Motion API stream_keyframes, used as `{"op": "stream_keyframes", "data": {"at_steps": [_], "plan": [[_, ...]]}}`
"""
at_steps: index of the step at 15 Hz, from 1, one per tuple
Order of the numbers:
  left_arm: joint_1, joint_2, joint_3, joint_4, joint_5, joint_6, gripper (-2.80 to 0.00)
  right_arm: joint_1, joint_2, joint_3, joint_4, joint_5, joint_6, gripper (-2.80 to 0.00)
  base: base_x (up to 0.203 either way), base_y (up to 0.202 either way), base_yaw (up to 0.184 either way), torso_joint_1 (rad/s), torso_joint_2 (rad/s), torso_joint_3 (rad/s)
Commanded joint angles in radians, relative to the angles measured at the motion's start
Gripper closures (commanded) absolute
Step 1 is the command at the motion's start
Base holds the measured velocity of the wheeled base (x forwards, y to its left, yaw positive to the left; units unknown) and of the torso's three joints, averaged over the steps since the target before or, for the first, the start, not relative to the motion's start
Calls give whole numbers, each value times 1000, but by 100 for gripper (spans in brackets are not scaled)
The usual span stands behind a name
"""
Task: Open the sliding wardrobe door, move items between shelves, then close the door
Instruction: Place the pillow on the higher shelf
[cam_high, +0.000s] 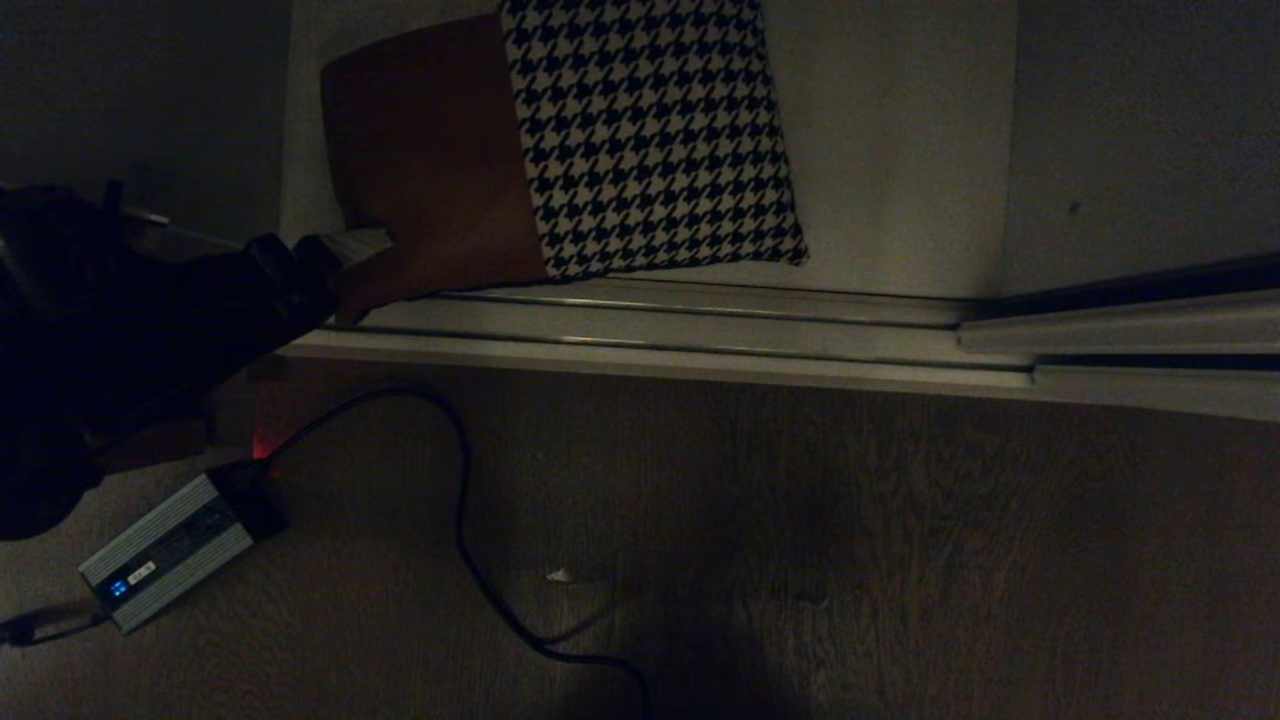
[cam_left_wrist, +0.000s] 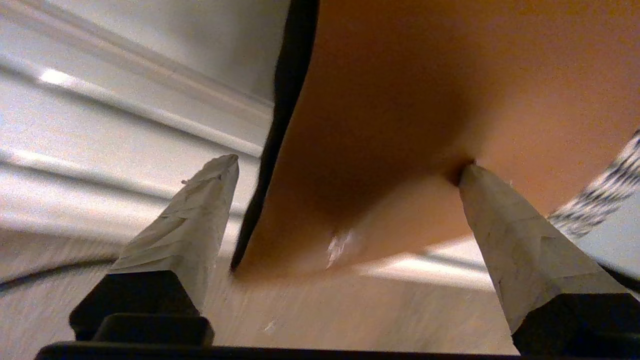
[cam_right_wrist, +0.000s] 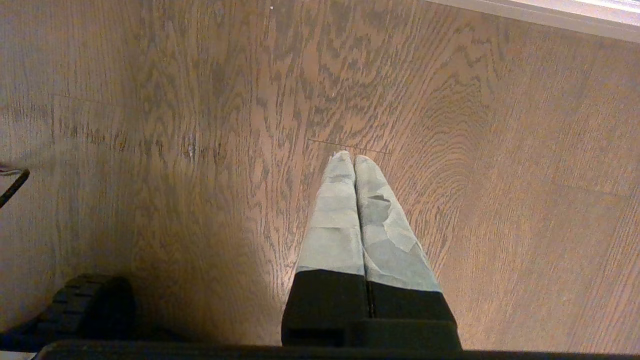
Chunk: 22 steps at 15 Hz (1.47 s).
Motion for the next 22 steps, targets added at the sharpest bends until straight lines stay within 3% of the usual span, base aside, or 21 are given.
{"op": "stream_keyframes", "data": {"at_steps": [1,3,7,14,15,22], "plan": [[0,40,-25,-29,-28,-32,-280,0,-1,3,0,0,0,0,0,0,0,0,0,0],[0,49,-49,-39,-86,-50,-280,0,-1,3,0,0,0,0,0,0,0,0,0,0],[-1,100,-85,-70,-130,-52,-280,0,-1,3,0,0,0,0,0,0,0,0,0,0],[-7,144,-125,-121,-135,-51,-280,0,-1,3,0,0,0,0,0,0,0,0,0,0],[-8,145,-126,-127,-135,-51,0,0,-1,3,0,0,0,0,0,0,0,0,0,0],[-62,143,-120,-128,-133,-62,0,0,-1,3,0,0,0,0,0,0,0,0,0,0]]}}
